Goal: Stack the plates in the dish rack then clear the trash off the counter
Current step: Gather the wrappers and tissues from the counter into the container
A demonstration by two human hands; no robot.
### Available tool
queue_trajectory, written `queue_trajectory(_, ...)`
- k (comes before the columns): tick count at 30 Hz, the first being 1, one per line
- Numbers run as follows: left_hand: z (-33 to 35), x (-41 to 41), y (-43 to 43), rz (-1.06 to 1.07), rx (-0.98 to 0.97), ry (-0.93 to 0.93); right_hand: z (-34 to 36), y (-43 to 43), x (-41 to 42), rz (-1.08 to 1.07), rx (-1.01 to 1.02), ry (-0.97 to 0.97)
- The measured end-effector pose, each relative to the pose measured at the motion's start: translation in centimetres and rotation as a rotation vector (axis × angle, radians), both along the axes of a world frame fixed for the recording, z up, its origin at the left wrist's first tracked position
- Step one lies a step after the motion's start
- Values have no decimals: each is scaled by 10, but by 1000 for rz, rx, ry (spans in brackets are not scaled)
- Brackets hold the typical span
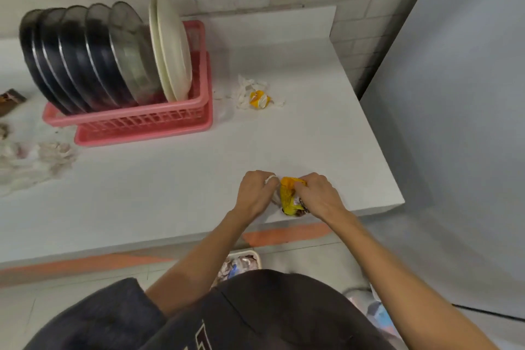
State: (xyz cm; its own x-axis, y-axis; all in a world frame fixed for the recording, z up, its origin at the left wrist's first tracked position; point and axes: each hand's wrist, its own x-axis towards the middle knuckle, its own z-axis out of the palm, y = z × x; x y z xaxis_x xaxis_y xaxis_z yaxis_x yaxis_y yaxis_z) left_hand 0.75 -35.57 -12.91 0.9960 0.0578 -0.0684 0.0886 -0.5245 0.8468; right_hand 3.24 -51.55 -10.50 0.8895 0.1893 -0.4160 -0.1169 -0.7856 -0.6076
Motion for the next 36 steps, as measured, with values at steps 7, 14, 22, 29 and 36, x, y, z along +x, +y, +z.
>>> queue_trajectory(7, 13, -106, 55, -13, -359, 109, -6, 39, -99, 105, 145, 111)
queue_trajectory(14, -24, -193, 101, -34, -441, 219, -61, 60, -169, 305, 29, 237)
queue_trajectory(22, -188, -222, 130, 111, -384, 355, -195, 79, -183, 385, 36, 116)
queue_trajectory(29, -409, -220, 129, 217, -175, 322, -425, 104, -182, 442, -16, -49)
queue_trajectory(36, -624, -198, 137, 170, -128, 376, -623, 142, -166, 672, -152, -141)
